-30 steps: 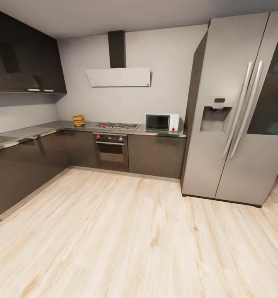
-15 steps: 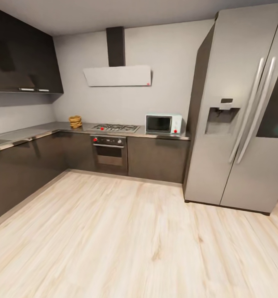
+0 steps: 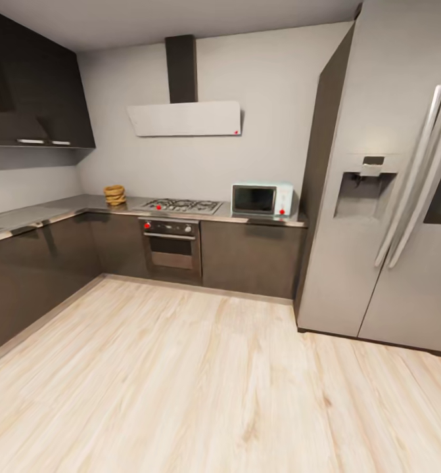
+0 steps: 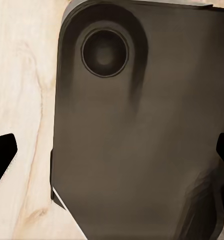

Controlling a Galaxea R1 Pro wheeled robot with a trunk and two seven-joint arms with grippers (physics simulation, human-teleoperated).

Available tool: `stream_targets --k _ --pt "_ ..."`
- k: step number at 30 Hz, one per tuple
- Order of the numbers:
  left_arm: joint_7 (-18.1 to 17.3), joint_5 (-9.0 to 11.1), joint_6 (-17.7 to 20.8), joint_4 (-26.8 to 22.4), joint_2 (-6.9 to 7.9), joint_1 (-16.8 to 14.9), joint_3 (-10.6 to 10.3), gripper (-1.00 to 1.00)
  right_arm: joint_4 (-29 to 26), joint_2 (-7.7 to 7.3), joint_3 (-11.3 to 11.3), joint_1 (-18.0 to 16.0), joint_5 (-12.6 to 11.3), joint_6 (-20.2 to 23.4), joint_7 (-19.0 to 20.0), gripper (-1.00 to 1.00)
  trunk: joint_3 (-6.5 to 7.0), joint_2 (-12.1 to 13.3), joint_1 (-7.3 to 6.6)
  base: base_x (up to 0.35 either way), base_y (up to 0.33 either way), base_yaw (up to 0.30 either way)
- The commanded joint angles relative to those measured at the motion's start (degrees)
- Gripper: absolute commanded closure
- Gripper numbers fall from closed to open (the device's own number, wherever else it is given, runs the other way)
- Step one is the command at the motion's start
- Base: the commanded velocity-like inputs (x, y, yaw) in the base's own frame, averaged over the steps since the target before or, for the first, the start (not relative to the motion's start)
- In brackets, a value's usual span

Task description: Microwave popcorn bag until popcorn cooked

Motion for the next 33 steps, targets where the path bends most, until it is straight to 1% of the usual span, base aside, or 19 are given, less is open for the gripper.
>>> stream_targets --k 1,33 --pt "0.02 0.51 -0.01 -0.11 -0.01 0.03 0.02 -1.00 0.03 -0.01 0.06 -0.03 0.03 -0.17 -0.06 -1.00 -0.04 -0.02 0.03 0.325 0.000 0.000" --pt "0.02 0.51 -0.09 -0.11 -0.01 0.03 0.02 -1.00 0.04 0.05 0.05 -0.03 0.05 -0.13 -0.01 -1.00 -0.04 -0.02 0.03 0.325 0.000 0.000"
